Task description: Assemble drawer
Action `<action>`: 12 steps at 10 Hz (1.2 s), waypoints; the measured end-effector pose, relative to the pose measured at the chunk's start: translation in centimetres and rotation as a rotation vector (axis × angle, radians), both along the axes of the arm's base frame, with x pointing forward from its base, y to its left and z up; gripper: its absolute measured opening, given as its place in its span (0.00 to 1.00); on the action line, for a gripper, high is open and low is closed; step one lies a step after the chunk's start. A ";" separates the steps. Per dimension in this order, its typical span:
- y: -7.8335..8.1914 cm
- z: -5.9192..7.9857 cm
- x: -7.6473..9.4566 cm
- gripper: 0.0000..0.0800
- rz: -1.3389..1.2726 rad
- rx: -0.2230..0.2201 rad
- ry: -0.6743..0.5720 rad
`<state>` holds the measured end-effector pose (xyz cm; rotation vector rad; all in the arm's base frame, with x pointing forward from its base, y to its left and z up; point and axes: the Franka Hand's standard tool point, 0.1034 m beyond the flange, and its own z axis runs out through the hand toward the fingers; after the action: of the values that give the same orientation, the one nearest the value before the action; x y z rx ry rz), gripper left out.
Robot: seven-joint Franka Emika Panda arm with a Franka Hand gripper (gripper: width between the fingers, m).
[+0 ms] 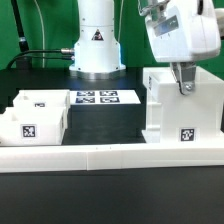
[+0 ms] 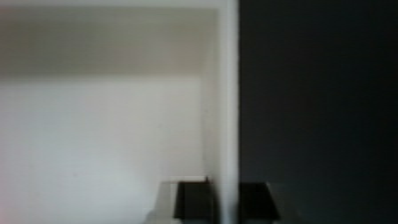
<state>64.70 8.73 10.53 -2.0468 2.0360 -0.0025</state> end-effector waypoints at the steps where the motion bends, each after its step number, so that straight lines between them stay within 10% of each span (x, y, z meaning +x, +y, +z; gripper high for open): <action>1: 0.0 0.0 0.0 0.07 0.002 0.002 0.009; 4: 0.0 0.0 -0.1 0.07 0.006 0.003 0.013; 6: 0.1 0.0 -0.1 0.48 0.013 0.002 0.012; 9: -0.2 1.1 -1.7 0.78 0.144 -0.012 -0.013; 12: -2.5 4.2 -3.5 0.80 0.314 -0.036 -0.074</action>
Offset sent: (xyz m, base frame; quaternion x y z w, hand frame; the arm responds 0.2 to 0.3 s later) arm 0.0000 0.0000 0.0000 0.0000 0.0000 0.0000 1.0000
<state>61.22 6.26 14.77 -2.3294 1.6645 -0.0560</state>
